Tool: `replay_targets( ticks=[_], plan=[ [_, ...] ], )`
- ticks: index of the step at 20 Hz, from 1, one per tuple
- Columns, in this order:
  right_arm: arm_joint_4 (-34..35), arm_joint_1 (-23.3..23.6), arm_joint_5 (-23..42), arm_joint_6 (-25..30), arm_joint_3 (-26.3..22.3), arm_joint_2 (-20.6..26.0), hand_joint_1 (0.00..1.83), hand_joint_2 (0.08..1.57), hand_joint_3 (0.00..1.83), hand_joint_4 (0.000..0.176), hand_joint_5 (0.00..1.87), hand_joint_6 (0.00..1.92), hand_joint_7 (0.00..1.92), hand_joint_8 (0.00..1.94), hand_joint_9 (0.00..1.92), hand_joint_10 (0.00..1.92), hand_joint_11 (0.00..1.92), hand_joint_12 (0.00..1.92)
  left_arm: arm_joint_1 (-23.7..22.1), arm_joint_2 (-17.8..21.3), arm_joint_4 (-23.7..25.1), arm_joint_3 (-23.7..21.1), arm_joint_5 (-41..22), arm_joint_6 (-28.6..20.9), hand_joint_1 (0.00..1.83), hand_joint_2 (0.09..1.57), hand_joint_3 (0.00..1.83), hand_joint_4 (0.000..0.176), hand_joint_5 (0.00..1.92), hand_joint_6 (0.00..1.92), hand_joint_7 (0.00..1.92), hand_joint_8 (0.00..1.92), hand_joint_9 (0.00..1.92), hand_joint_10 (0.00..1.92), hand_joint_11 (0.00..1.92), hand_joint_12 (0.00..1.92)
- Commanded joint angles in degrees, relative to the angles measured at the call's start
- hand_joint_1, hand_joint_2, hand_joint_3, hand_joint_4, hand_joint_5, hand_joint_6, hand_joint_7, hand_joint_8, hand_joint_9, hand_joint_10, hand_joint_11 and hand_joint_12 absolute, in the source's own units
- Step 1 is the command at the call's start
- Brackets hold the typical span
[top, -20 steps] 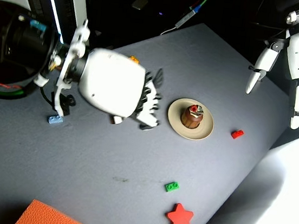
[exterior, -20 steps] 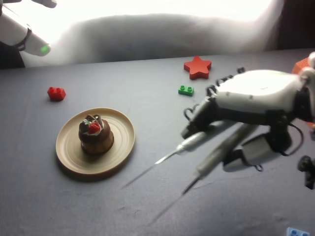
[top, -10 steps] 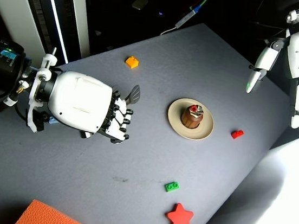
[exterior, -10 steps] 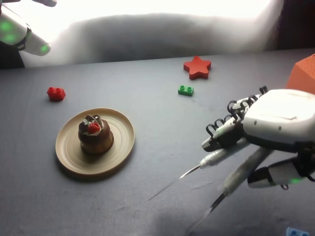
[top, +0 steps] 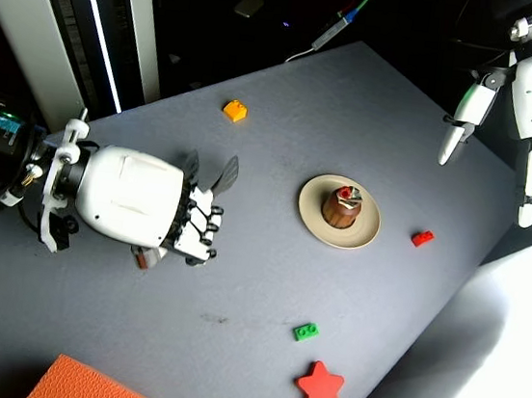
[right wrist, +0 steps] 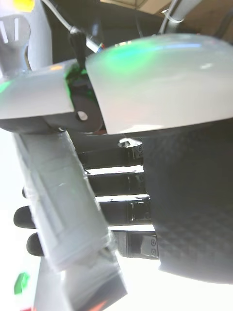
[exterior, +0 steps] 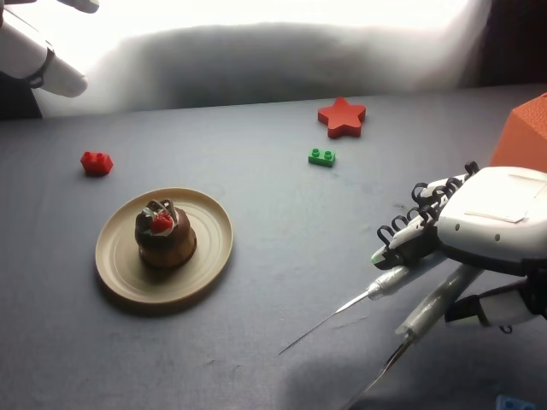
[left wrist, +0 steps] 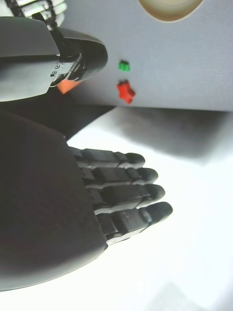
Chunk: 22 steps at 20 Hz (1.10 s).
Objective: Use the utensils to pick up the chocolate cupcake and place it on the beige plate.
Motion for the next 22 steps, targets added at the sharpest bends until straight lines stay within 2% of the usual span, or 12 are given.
replay_targets(
  ticks=[1, 7, 10, 14, 16, 18, 21, 22],
  plan=[
    [0.4, 0.3, 6.6, 0.1, -0.2, 0.1, 1.09, 1.07, 0.00, 0.000, 0.72, 0.00, 0.77, 0.01, 0.84, 0.01, 0.41, 1.06, -0.9, 0.7, 0.3, 0.2, -5.8, 0.2, 0.45, 1.06, 0.00, 0.000, 0.20, 0.00, 0.22, 0.00, 0.15, 0.00, 0.00, 0.33],
    [0.4, 0.8, 6.3, -0.1, -0.2, 0.4, 1.05, 1.08, 0.00, 0.000, 0.70, 0.00, 0.75, 0.00, 0.83, 0.00, 0.40, 1.04, -0.9, 0.7, 0.3, 0.2, -5.7, 0.1, 0.41, 1.06, 0.00, 0.000, 0.18, 0.00, 0.22, 0.01, 0.14, 0.00, 0.00, 0.30],
    [0.4, 0.9, 6.3, -0.4, -0.2, 0.5, 0.96, 1.09, 0.01, 0.000, 0.59, 0.00, 0.60, 0.00, 0.67, 0.00, 0.29, 0.99, -0.9, 0.7, 0.3, 0.1, -5.6, 0.1, 0.40, 1.06, 0.00, 0.000, 0.18, 0.00, 0.23, 0.00, 0.16, 0.00, 0.00, 0.38],
    [0.4, 0.9, 6.3, -0.9, -0.2, 0.6, 0.83, 1.10, 0.00, 0.000, 0.48, 0.00, 0.44, 0.00, 0.47, 0.00, 0.14, 0.94, -0.9, 0.7, 0.3, 0.3, -5.6, 0.1, 0.41, 1.06, 0.00, 0.000, 0.18, 0.00, 0.23, 0.00, 0.15, 0.00, 0.00, 0.37],
    [0.4, 0.9, 6.3, -1.0, -0.2, 0.6, 0.79, 1.09, 0.00, 0.000, 0.46, 0.00, 0.42, 0.00, 0.43, 0.00, 0.10, 0.97, -0.9, 0.7, 0.3, 0.2, -5.6, 0.1, 0.42, 1.06, 0.00, 0.000, 0.17, 0.00, 0.23, 0.00, 0.14, 0.00, 0.00, 0.34],
    [0.4, 0.9, 6.3, -1.0, -0.2, 0.6, 0.58, 1.08, 0.00, 0.000, 0.30, 0.00, 0.32, 0.00, 0.32, 0.00, 0.01, 1.00, -0.9, 0.7, 0.3, 0.2, -5.6, 0.1, 0.45, 1.06, 0.00, 0.000, 0.17, 0.00, 0.22, 0.00, 0.15, 0.01, 0.00, 0.33],
    [0.4, 1.2, 6.2, -1.0, -0.2, 0.6, 0.22, 1.04, 0.00, 0.000, 0.11, 0.00, 0.16, 0.00, 0.15, 0.00, 0.00, 0.67, -0.9, 0.7, 0.3, 0.3, -5.6, 0.1, 0.41, 1.07, 0.00, 0.000, 0.15, 0.00, 0.20, 0.00, 0.14, 0.00, 0.00, 0.30],
    [0.4, 1.2, 6.1, -1.0, -0.2, 0.6, 0.18, 1.02, 0.00, 0.000, 0.09, 0.00, 0.13, 0.00, 0.14, 0.00, 0.00, 0.63, -0.9, 0.7, 0.3, 0.3, -5.6, 0.1, 0.42, 1.06, 0.00, 0.000, 0.16, 0.00, 0.20, 0.00, 0.14, 0.00, 0.00, 0.30]
  ],
)
